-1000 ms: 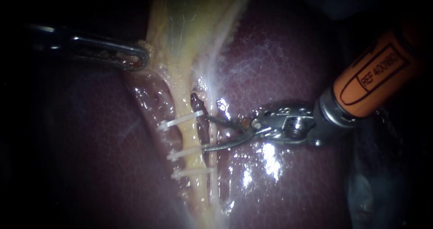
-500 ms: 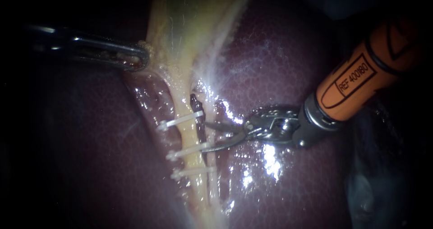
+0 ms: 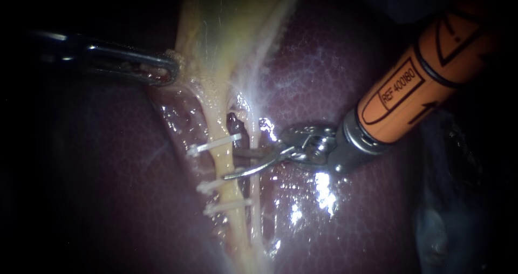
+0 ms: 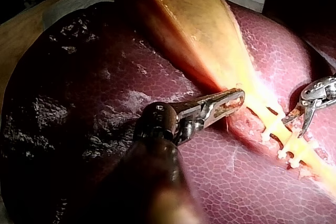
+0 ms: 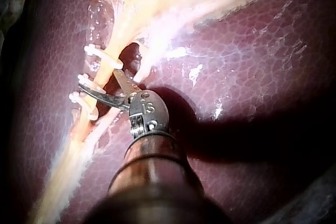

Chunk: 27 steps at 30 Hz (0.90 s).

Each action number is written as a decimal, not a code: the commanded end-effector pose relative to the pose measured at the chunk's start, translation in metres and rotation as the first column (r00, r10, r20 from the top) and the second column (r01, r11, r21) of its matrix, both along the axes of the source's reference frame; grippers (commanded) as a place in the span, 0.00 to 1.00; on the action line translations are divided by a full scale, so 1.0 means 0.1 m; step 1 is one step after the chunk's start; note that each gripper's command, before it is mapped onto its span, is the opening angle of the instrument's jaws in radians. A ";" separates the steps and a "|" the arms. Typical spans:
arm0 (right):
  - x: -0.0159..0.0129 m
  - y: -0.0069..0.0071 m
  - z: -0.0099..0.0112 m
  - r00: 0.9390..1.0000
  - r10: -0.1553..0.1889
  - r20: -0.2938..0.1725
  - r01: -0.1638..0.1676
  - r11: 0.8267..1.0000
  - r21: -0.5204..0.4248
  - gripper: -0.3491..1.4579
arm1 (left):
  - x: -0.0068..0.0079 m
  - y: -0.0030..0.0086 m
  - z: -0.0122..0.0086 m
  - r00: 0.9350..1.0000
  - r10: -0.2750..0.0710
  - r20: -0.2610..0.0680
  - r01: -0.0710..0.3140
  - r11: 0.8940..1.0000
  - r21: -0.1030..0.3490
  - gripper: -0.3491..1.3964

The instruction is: Go to the cutting position left tube

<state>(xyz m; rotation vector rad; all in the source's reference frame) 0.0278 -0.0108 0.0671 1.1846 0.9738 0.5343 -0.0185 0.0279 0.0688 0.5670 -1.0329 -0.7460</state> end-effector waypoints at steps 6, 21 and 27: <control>0.014 0.000 0.003 1.000 -0.017 -0.022 0.018 0.999 0.034 0.96 | 0.000 0.000 0.000 1.000 0.000 0.000 0.000 1.000 0.000 0.00; 0.040 0.001 0.006 0.995 0.000 -0.105 0.011 0.994 0.106 0.94 | -0.001 0.000 0.000 1.000 0.000 -0.001 0.000 1.000 0.000 0.00; 0.046 0.000 0.005 0.988 0.001 -0.154 0.018 0.992 0.124 0.92 | -0.002 0.000 0.000 1.000 0.001 0.001 -0.001 1.000 0.001 0.00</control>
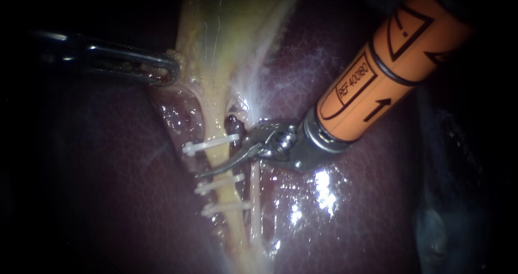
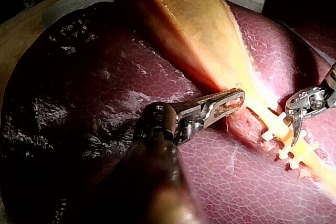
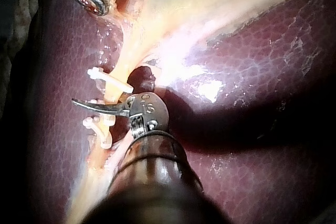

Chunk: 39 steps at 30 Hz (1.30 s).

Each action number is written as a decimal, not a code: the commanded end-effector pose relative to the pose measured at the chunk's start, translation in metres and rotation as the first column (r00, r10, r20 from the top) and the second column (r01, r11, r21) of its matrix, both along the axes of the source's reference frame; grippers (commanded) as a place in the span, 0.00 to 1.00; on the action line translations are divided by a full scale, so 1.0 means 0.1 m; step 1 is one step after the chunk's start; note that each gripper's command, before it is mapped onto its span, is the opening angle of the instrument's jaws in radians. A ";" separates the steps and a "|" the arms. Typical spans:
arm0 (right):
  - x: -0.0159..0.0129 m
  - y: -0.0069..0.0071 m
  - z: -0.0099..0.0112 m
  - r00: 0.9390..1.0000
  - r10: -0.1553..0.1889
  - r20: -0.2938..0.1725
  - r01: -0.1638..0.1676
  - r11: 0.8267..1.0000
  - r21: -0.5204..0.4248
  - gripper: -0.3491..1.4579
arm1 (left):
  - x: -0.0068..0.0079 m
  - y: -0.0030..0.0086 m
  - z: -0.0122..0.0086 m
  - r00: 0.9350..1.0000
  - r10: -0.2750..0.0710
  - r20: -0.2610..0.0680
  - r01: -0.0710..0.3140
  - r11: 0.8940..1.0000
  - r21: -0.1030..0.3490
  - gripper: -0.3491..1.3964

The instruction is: Go to the cutting position left tube

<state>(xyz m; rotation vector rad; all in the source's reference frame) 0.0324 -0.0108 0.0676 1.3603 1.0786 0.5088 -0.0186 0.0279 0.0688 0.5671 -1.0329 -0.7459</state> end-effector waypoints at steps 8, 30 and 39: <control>0.007 -0.004 -0.008 0.996 0.021 -0.091 -0.023 0.999 -0.022 0.91 | 0.000 0.000 0.000 1.000 0.001 0.001 -0.001 1.000 0.001 0.00; 0.021 0.011 -0.061 0.978 0.077 -0.194 -0.081 0.997 -0.016 0.91 | -0.001 0.000 0.002 1.000 0.003 0.002 -0.003 1.000 0.001 0.00; 0.021 0.012 -0.058 0.978 0.077 -0.194 -0.082 0.997 -0.016 0.91 | -0.001 0.000 0.002 1.000 0.003 0.002 -0.003 1.000 0.001 0.00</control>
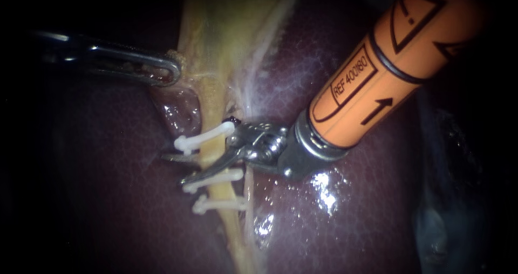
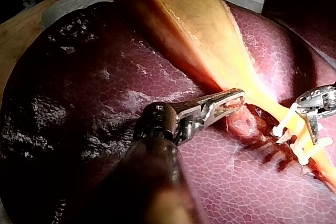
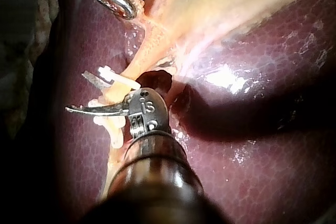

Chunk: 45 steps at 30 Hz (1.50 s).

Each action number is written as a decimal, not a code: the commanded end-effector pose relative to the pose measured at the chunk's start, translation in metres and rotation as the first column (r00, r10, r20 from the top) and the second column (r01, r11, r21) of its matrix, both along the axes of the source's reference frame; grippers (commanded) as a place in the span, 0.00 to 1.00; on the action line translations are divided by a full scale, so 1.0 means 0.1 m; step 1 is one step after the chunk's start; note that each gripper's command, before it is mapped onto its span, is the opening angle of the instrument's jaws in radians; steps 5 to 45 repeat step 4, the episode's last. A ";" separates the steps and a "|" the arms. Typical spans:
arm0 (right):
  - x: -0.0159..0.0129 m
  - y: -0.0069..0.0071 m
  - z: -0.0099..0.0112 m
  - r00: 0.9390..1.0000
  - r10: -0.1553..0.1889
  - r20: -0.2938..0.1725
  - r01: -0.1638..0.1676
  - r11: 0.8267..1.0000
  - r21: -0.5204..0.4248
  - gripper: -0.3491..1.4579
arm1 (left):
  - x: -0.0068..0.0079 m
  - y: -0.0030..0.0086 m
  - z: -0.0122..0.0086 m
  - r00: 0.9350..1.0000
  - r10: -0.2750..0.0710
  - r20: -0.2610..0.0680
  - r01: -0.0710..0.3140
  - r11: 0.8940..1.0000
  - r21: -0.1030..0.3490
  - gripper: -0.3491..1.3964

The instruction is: Go to the cutting position left tube

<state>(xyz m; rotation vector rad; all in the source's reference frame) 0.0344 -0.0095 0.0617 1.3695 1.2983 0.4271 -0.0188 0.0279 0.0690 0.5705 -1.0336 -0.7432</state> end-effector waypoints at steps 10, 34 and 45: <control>0.000 0.000 0.001 1.000 0.002 -0.006 -0.003 1.000 -0.010 0.91 | 0.000 0.000 0.000 1.000 0.000 0.000 0.000 1.000 0.000 0.00; 0.000 0.000 0.001 1.000 0.002 -0.006 -0.003 1.000 -0.010 0.91 | 0.000 0.000 0.000 1.000 0.000 0.000 0.000 1.000 0.000 0.00; 0.000 0.000 0.001 1.000 0.002 -0.006 -0.003 1.000 -0.010 0.91 | 0.000 0.000 0.000 1.000 0.000 0.000 0.000 1.000 0.000 0.00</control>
